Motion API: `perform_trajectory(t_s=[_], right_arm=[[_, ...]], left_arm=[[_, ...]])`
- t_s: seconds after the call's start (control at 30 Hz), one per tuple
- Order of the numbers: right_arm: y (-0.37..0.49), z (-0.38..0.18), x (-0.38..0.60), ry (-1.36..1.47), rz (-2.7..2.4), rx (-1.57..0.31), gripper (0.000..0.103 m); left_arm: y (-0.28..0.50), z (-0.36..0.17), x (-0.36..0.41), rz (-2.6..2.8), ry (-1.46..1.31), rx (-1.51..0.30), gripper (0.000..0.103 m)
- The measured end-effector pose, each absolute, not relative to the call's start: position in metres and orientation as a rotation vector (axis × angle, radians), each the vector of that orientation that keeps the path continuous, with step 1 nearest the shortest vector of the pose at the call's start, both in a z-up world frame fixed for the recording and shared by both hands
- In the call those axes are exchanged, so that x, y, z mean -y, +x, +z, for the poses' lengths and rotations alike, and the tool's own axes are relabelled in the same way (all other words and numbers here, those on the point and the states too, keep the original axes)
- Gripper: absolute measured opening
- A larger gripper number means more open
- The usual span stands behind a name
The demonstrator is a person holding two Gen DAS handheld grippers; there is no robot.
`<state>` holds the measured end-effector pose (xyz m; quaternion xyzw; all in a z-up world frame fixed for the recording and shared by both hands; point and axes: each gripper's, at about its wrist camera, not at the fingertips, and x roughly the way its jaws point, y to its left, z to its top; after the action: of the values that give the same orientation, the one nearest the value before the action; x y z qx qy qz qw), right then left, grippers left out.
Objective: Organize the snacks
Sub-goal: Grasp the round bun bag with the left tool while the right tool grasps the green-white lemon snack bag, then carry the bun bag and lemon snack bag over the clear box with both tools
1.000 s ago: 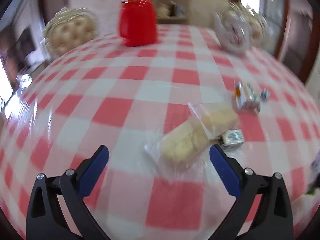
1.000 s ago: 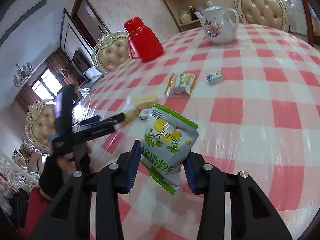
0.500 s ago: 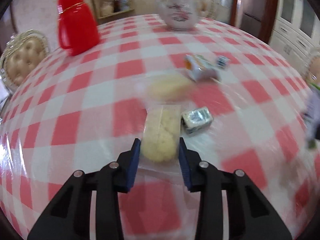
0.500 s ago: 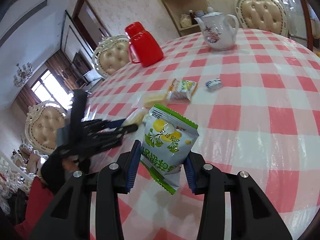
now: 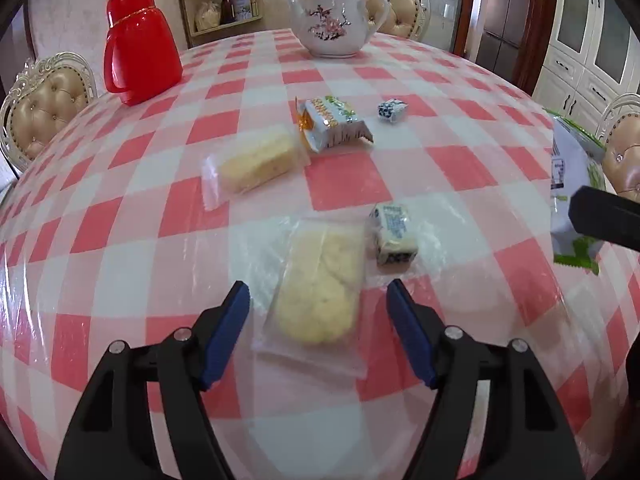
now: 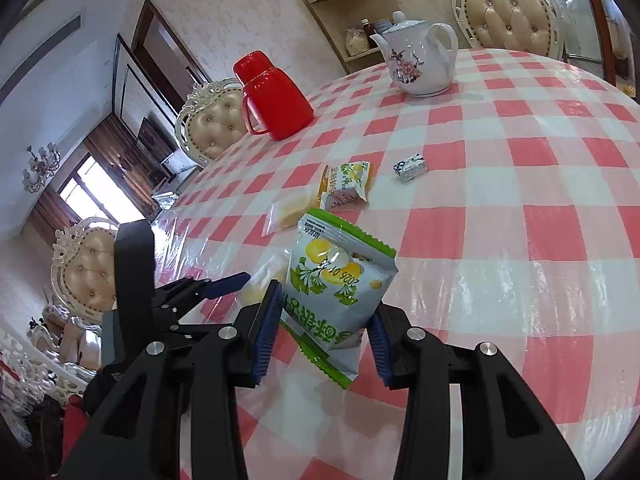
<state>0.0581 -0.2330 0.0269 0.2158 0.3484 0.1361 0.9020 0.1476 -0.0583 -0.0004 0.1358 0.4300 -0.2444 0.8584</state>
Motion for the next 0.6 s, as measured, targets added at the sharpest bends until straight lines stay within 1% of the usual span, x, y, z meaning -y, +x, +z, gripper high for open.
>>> perform_trajectory(t_s=[0.03, 0.07, 0.1, 0.27, 0.6], right_arm=[[0.058, 0.027, 0.233, 0.442, 0.283, -0.718, 0.041], [0.058, 0.027, 0.232, 0.438, 0.283, -0.718, 0.041], [0.058, 0.026, 0.232, 0.433, 0.279, -0.720, 0.041], [0.065, 0.017, 0.235, 0.434, 0.244, -0.746, 0.041], [0.067, 0.006, 0.236, 0.445, 0.231, -0.763, 0.041]], left_arm=[[0.147, 0.001, 0.060, -0.521, 0.284, -0.895, 0.053], [0.147, 0.001, 0.060, -0.516, 0.282, -0.887, 0.043], [0.148, 0.002, 0.060, -0.514, 0.276, -0.886, 0.036], [0.139, 0.003, 0.067, -0.471, 0.304, -0.854, 0.036], [0.097, 0.022, 0.053, -0.322, 0.168, -0.783, 0.036]])
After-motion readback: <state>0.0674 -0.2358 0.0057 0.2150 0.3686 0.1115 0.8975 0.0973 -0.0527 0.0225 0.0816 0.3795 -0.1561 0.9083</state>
